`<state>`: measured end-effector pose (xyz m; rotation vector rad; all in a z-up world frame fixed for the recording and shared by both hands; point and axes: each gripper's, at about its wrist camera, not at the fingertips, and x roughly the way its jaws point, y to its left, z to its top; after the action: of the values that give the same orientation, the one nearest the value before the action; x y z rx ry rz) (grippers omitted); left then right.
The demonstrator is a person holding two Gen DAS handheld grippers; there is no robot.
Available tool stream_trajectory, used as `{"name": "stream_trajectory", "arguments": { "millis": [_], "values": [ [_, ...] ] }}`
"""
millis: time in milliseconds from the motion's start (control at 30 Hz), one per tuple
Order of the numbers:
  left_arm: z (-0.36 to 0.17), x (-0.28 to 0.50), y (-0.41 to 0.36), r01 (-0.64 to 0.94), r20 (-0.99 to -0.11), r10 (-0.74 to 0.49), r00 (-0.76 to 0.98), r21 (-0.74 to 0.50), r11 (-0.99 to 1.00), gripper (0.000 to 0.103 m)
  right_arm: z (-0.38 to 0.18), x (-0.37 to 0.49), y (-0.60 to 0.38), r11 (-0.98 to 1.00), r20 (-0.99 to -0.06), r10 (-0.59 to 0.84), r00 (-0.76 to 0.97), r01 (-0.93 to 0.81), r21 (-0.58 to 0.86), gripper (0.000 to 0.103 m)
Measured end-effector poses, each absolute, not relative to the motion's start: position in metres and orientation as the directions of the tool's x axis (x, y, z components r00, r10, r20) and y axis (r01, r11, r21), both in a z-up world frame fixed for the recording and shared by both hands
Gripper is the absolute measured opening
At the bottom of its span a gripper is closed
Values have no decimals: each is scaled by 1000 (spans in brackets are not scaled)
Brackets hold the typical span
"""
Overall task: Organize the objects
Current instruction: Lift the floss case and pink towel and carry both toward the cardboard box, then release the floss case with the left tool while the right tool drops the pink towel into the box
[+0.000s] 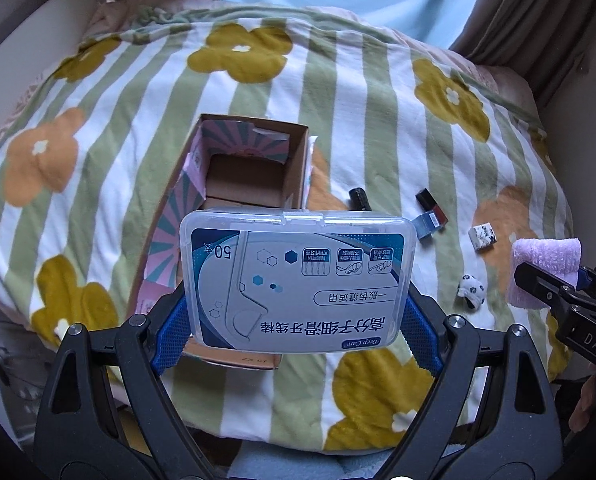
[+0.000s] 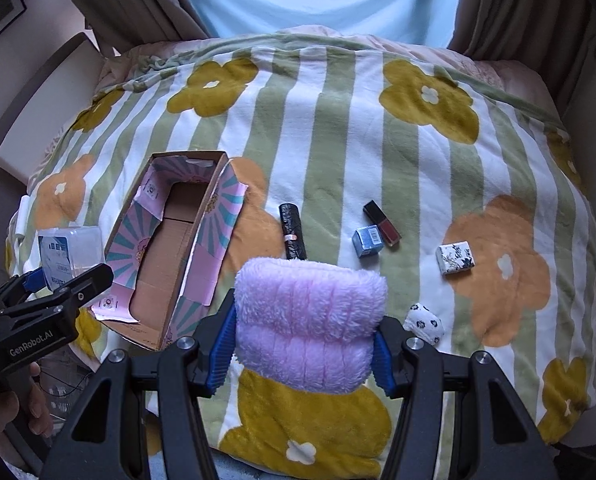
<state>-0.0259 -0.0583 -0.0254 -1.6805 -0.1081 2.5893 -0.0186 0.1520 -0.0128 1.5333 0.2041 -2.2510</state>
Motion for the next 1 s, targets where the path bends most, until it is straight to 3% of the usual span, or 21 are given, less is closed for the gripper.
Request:
{"name": "stream_trajectory", "arguments": {
  "millis": [500,1000],
  "values": [
    [-38,-7,-138,250,-924,-8,-383,-95,-964,87,-10,-39,35,-743,-910,-335,-243,662,97,53],
    [-110,-26,-177,413,-962,-4,-271,-113,-904,87,-75,-82,-88,-548,-947,-296,-126,834,61,53]
  ]
}}
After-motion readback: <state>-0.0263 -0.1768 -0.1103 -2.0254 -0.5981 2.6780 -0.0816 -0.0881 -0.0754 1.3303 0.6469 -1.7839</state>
